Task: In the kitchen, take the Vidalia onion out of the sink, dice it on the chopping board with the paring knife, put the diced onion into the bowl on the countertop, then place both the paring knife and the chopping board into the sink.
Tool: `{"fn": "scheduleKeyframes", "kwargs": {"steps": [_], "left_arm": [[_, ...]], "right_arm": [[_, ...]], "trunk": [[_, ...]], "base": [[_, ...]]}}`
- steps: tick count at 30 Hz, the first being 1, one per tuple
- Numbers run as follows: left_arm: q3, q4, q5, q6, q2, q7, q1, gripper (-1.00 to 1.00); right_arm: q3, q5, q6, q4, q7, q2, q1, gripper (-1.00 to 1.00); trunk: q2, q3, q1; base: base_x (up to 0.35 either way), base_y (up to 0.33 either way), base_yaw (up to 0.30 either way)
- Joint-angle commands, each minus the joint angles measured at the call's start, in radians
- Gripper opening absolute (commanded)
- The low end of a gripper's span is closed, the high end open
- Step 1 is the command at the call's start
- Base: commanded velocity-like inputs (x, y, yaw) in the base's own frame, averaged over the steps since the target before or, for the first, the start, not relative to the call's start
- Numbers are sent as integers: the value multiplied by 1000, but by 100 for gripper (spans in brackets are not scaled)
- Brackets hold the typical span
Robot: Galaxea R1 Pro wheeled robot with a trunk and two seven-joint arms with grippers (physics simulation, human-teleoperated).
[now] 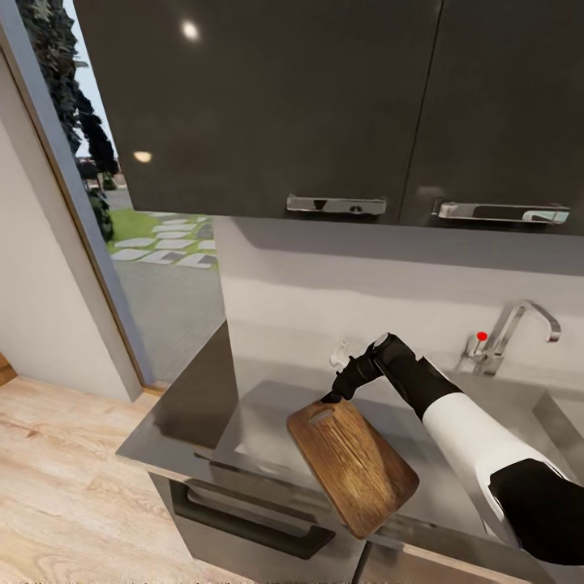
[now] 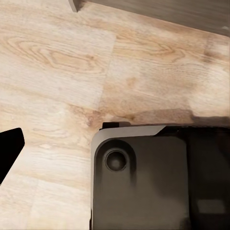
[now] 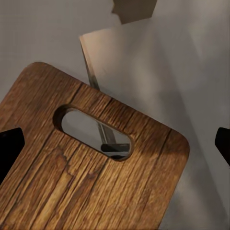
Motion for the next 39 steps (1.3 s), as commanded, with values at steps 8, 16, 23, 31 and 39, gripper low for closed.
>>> {"fn": "scheduleKeyframes", "kwargs": {"steps": [8,16,23,31,39], "left_arm": [[1,-1,1,-2,0,-1,0,100],[1,-1,1,-1,0,-1,0,100],[1,-1,0,-1,0,-1,0,100],[1,-1,0,-1,-1,0,0,100],[1,-1,0,-1,0,0,0,100]], "right_arm": [[5,4,5,-1,4,-1,-1,100],[7,4,4,0,4,1,-1,100],[7,4,-2,0,4,0,-1,100],[7,4,-2,0,4,-1,-1,100],[7,4,-2,0,4,-1,-1,100]], "trunk": [[-2,-15,1],[-2,-27,1],[-2,-38,1],[-2,-51,1],[-2,-64,1]], "base": [[0,0,0],[1,0,0],[31,0,0],[3,0,0],[102,0,0]]}}
